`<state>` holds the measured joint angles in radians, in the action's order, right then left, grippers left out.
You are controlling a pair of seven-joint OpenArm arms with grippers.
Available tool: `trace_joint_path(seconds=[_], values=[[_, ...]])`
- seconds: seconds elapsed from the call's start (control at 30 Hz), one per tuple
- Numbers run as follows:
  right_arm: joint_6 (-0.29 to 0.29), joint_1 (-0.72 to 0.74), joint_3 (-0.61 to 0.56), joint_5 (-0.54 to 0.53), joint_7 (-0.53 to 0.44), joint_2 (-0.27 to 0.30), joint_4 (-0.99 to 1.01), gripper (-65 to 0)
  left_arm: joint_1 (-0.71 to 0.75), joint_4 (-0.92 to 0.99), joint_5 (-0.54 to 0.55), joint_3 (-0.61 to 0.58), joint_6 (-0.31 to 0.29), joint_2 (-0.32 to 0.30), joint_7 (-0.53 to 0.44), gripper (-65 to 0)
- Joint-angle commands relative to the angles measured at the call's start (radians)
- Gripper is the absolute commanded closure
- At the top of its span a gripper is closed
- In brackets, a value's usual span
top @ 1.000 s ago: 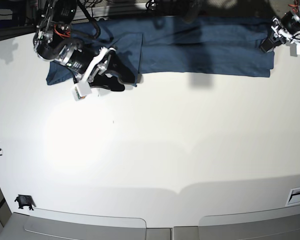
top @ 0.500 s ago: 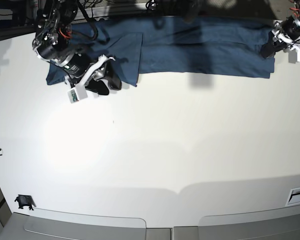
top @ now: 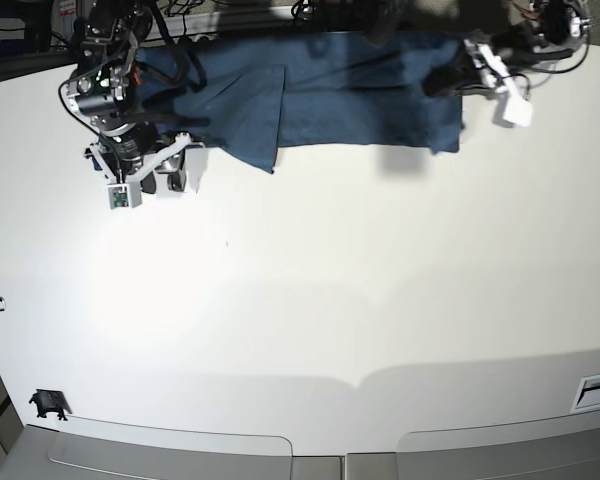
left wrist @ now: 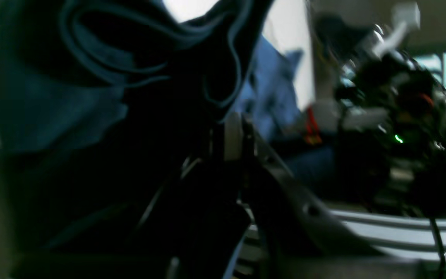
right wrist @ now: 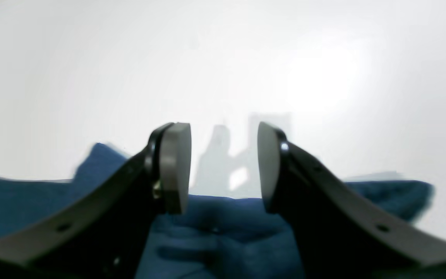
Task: Fold the T-shirt properly
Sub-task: 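Grasp the shirt's other end with the left gripper and fold it toward the right gripper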
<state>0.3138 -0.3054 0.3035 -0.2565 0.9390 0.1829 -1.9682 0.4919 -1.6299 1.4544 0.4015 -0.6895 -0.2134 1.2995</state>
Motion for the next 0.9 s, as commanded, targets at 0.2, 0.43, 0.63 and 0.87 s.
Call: trace_joint_path(seconds=[0.2, 0.43, 0.63, 0.87], values=[[-0.002, 0.006, 0.005, 0.087, -0.043, 0.009, -0.019, -26.0, -0.05, -0.019, 0.029, -0.154, -0.009, 0.051, -0.01, 0.0], [-0.005, 0.006, 0.005, 0.098, -0.051, 0.008, -0.019, -26.0, -0.12, -0.019, -0.011, -0.327, -0.009, 0.07, -0.052, 0.0], [-0.006, 0.006, 0.005, 0.097, -0.051, 0.008, -0.019, -26.1, -0.175, -0.019, -0.165, -0.438, -0.009, 0.102, -0.119, 0.0], [-0.007, 0.006, 0.005, 0.097, -0.053, 0.008, -0.019, -26.1, -0.196, -0.019, -0.277, -0.492, -0.009, 0.103, -0.177, -5.8]])
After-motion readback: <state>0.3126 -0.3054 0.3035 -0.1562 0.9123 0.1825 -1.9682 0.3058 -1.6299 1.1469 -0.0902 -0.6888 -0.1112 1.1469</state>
